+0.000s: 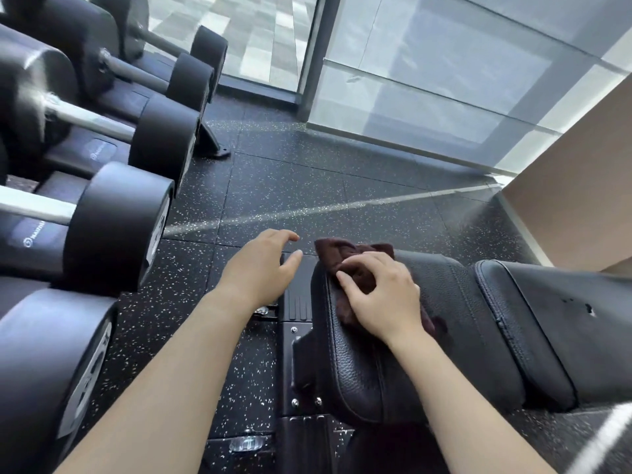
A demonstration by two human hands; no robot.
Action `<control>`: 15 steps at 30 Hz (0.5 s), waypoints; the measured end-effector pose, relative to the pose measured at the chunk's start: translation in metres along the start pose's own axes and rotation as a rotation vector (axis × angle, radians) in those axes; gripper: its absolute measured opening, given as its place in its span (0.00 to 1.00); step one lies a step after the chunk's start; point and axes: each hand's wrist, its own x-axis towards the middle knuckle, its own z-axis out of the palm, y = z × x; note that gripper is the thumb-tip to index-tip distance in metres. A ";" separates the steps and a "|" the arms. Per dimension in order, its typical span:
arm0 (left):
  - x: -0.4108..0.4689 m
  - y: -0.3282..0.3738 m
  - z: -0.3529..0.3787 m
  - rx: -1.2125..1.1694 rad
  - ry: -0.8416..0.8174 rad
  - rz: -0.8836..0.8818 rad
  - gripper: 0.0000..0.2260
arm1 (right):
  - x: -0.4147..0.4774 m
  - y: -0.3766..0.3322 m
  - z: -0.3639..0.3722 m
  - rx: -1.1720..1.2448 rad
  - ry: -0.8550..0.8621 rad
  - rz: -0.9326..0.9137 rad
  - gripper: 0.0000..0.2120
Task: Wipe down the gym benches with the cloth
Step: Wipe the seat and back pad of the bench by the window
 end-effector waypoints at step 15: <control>0.000 -0.011 -0.032 -0.051 0.046 -0.085 0.15 | -0.069 -0.027 0.007 -0.292 -0.104 -0.298 0.12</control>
